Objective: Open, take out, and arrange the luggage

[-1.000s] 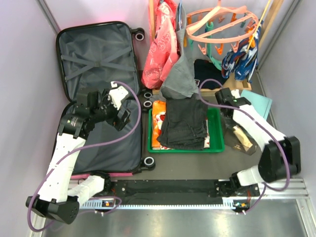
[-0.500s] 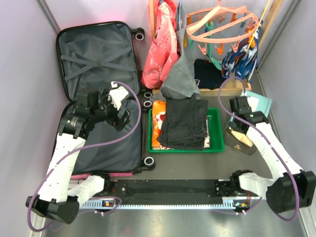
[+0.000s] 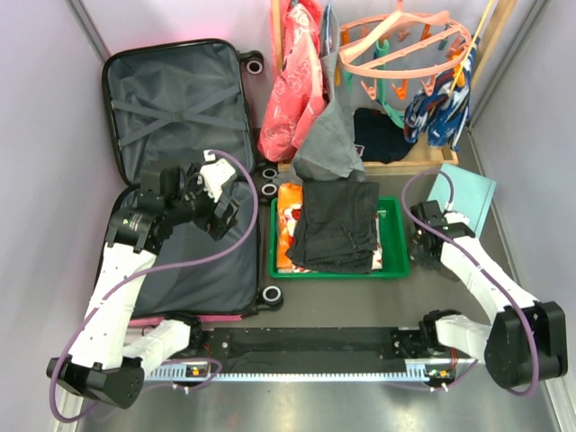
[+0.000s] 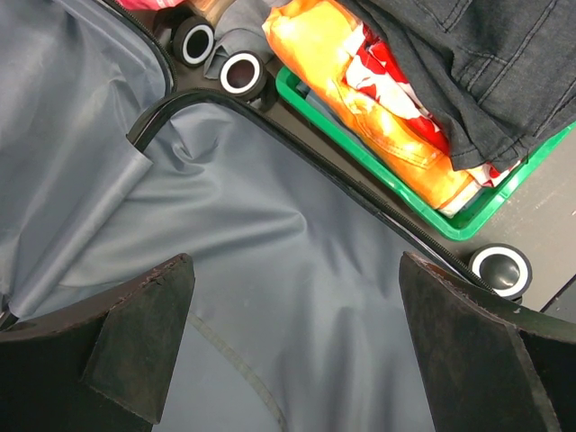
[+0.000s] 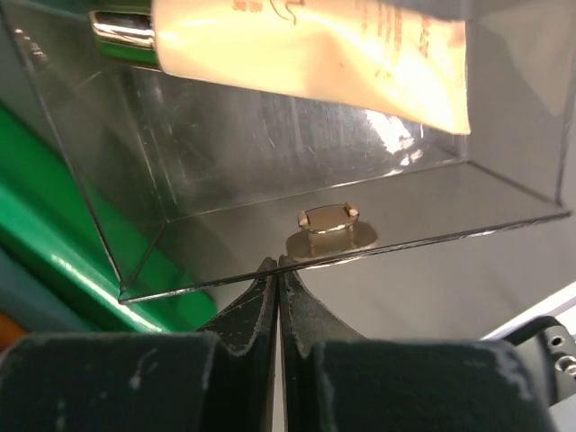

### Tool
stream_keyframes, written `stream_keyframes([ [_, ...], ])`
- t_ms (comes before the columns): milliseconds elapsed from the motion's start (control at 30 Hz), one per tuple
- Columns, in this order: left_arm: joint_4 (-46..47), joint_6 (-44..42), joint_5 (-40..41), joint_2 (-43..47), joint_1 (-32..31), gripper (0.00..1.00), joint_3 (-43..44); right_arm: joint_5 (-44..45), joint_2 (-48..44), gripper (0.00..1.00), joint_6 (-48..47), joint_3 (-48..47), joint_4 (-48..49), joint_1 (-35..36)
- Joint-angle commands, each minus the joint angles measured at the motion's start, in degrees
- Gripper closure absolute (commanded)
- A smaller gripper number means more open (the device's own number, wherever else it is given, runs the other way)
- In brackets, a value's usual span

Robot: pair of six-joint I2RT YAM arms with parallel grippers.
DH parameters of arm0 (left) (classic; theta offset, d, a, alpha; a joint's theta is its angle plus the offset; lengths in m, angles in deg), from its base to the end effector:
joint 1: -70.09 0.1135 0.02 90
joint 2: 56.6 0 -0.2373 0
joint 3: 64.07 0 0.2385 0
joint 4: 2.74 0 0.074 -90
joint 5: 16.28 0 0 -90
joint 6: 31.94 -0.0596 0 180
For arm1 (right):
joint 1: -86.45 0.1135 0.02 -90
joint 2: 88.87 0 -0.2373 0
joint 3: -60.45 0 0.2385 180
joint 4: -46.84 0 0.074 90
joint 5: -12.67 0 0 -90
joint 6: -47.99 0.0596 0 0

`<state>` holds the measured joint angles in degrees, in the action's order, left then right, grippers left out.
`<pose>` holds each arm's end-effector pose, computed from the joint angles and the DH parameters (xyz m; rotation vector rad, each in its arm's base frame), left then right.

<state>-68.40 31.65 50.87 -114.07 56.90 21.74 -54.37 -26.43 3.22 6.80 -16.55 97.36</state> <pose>0.1942 -0.0693 0.3486 0.9391 1.9678 -0.3119 0.1864 0.0123 0.1647 0.8685 2.5247 -0.2813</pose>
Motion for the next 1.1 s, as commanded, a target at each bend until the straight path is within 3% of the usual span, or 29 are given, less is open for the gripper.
stream_keyframes([
  [0, 0.29, -1.09, 0.17, 1.31, -0.43, 0.01, 1.35, 5.51, 2.95, 1.0, 4.16, -1.53, 6.96, -1.07],
  [133, 0.11, -1.36, 0.53, 1.22, -0.43, 0.01, 1.79, 11.57, 3.92, 1.0, 3.9, -3.55, 10.57, -1.16],
  [267, -0.06, -1.62, 0.53, 1.05, -0.43, 0.01, 1.88, 15.44, 6.64, 1.0, -2.5, -6.19, 15.32, -2.04],
  [467, -0.5, -1.8, 1.23, 0.87, -0.43, 0.01, 2.06, 8.34, 13.67, 1.0, -6.82, -8.21, 22.71, -6.69],
  [600, -1.03, -1.45, 1.05, 1.13, -0.43, 0.01, 1.53, 9.73, 15.35, 1.0, -5.77, -9.19, 23.67, -6.96],
  [800, -0.76, -0.75, 4.13, 2.1, -0.43, 0.01, -2.42, 10.8, 10.62, 1.0, -4.71, -5.76, 28.16, -7.05],
  [1033, 0.2, -0.13, 9.22, 5.87, -0.34, 0.01, -11.54, -1.92, -3.26, 1.0, -16.28, -4.26, 27.82, -4.68],
  [1067, 1.07, 0.22, 9.92, 6.4, -0.34, 0.01, -12.61, -3.78, -5.2, 0.9, -18.06, -4.35, 27.55, -3.55],
])
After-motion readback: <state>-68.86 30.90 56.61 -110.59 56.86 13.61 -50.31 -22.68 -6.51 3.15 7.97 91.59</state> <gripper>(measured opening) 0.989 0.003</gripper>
